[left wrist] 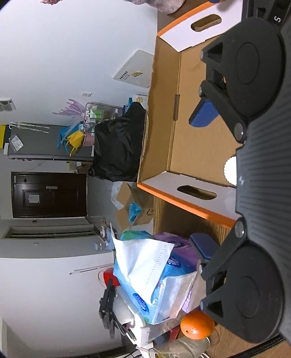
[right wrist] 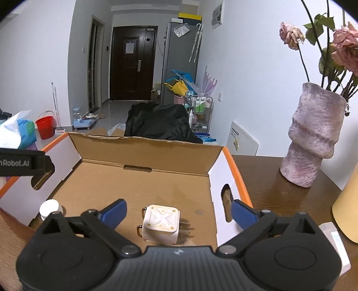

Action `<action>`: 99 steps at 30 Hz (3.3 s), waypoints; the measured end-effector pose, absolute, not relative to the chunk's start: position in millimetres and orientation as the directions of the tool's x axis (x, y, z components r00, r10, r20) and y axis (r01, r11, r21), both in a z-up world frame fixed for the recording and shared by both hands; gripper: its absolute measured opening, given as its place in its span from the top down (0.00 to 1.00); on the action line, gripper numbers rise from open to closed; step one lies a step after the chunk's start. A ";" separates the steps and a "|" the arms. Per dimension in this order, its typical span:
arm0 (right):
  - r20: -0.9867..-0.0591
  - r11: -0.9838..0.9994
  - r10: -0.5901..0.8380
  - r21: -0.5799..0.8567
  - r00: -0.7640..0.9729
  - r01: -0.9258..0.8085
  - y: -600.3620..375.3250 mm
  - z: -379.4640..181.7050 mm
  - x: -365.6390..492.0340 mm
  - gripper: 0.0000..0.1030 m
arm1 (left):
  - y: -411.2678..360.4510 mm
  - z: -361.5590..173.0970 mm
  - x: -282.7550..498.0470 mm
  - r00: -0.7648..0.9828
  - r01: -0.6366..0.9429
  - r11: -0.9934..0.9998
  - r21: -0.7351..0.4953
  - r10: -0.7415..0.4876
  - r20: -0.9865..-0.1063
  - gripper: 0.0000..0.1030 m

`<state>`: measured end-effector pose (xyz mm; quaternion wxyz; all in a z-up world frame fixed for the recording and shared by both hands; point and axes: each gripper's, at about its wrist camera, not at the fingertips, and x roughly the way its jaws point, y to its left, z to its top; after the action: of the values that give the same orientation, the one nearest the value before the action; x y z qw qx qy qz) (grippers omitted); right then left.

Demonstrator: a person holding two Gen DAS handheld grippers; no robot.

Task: Organize rigid objects
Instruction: 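Open both tools to drop the cap and plug adapter into the box, then withdraw both open tools from the box back over the table, then lower left tool onto the purple screw cap and close on it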

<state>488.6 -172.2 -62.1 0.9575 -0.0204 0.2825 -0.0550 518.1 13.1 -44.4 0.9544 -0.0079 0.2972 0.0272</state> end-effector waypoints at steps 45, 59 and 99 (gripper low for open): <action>-0.485 0.999 -0.036 -0.044 0.874 0.016 -162.8 -40.1 299.6 0.00 | 57.9 -12.3 357.9 0.822 -0.074 0.997 -0.036 0.040 -0.569 0.00; -0.471 1.000 -0.004 -0.026 0.882 -0.010 -160.8 -36.2 248.8 0.00 | 65.1 -17.9 295.3 0.817 -0.101 0.994 0.031 0.101 -0.568 0.00; -0.498 0.999 -0.044 -0.042 0.866 0.027 -226.8 -76.8 182.8 0.00 | 88.8 -78.2 207.8 0.679 -0.139 0.987 0.076 0.151 -0.718 0.02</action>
<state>182.8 -226.8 -76.8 0.9658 -0.0170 0.2580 -0.0184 207.8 88.8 -78.2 0.9163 0.0078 0.3925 0.0791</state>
